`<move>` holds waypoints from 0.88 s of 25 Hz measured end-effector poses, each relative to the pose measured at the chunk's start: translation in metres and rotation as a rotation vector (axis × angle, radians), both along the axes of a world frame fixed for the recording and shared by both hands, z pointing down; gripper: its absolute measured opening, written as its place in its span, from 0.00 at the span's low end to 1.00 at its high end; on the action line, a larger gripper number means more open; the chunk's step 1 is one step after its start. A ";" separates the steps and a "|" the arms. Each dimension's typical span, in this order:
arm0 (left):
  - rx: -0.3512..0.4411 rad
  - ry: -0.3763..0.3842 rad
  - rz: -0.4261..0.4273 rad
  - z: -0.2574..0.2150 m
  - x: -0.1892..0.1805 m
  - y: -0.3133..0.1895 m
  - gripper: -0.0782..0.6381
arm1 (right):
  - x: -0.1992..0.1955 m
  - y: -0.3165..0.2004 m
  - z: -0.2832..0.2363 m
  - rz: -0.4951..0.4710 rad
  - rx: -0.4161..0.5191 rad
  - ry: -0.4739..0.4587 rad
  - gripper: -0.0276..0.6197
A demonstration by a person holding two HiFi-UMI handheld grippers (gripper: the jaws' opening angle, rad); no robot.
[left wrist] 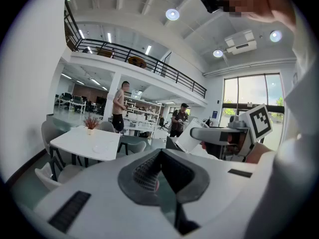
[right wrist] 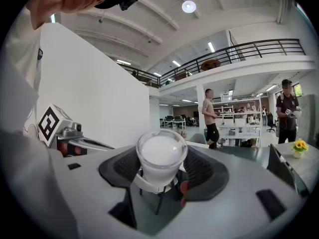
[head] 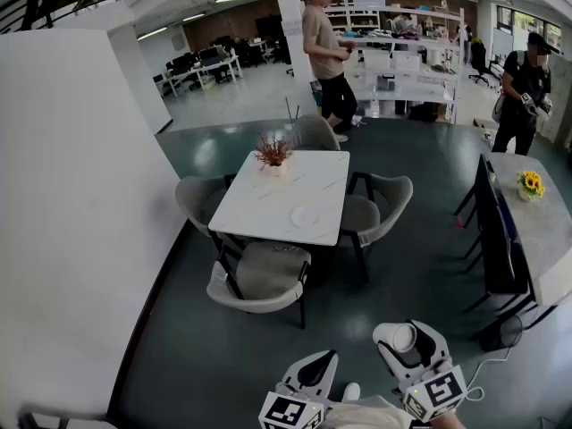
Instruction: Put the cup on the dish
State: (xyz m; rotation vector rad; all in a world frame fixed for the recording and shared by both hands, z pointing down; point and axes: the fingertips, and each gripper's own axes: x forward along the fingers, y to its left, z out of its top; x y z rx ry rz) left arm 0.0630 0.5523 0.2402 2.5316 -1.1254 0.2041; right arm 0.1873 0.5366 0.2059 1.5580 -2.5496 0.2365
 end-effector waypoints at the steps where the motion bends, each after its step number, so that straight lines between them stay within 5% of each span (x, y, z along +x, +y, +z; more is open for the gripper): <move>1: 0.021 -0.003 -0.011 -0.003 0.000 -0.012 0.12 | -0.002 -0.014 -0.006 -0.014 0.026 0.003 0.46; 5: 0.076 0.006 -0.050 -0.013 0.003 -0.038 0.12 | -0.005 -0.044 -0.020 -0.071 0.077 0.015 0.46; 15: 0.017 -0.001 -0.029 -0.002 0.025 -0.024 0.12 | 0.012 -0.036 -0.014 -0.074 0.047 -0.037 0.46; 22: 0.063 -0.010 -0.037 -0.007 0.031 -0.024 0.12 | 0.015 -0.027 -0.015 -0.095 0.073 -0.040 0.46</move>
